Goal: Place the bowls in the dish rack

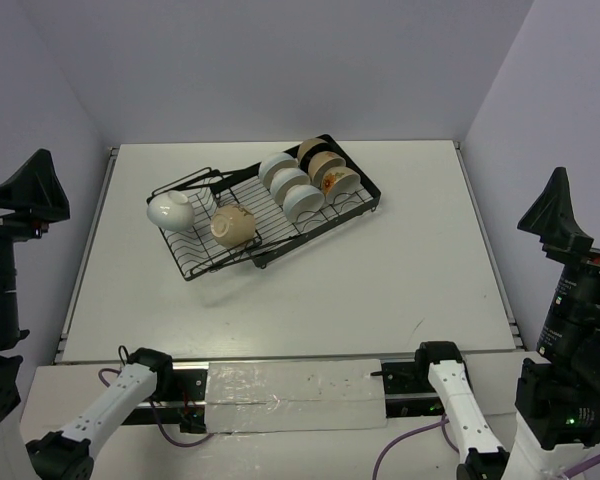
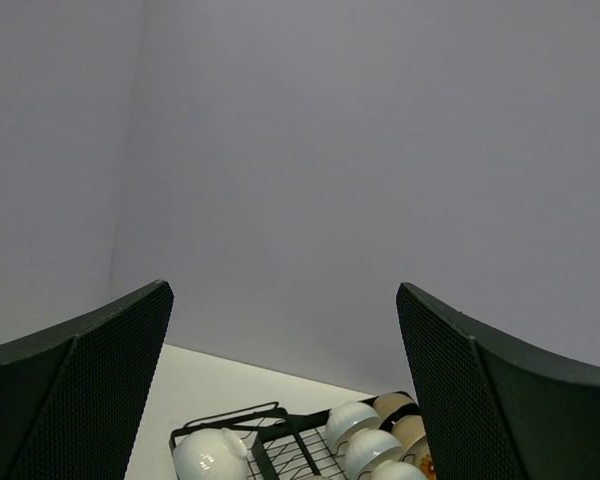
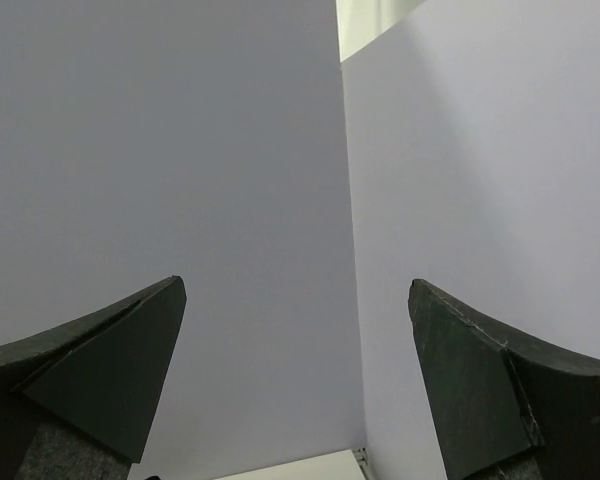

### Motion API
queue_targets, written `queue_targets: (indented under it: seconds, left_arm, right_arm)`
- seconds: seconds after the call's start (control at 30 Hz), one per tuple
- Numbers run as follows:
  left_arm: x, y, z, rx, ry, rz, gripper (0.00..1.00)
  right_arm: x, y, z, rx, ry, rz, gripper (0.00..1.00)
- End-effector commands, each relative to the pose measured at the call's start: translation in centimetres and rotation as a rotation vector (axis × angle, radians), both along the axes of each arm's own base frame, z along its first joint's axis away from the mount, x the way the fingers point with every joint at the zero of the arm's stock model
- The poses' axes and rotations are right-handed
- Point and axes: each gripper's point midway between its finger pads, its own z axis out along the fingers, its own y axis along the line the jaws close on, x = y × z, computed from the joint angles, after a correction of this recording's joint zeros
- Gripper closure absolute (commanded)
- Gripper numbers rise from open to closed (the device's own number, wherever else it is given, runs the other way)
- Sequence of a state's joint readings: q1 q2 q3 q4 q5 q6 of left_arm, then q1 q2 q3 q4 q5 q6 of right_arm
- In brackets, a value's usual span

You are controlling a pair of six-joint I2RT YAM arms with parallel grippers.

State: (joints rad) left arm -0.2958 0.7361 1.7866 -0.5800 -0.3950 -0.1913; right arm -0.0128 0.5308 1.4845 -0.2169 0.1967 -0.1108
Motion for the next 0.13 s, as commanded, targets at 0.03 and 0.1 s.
queue_targets:
  seconds: [0.03, 0.1]
  left_arm:
    - [1.98, -0.62, -0.36, 0.026, 0.023, 0.002, 0.01]
    - [2.40, -0.72, -0.59, 0.030, 0.034, 0.004, 0.01]
  right_arm:
    - [0.51, 0.13, 0.54, -0.020, -0.014, 0.002, 0.00]
    - [0.71, 0.13, 0.34, -0.021, -0.015, 0.000, 0.00]
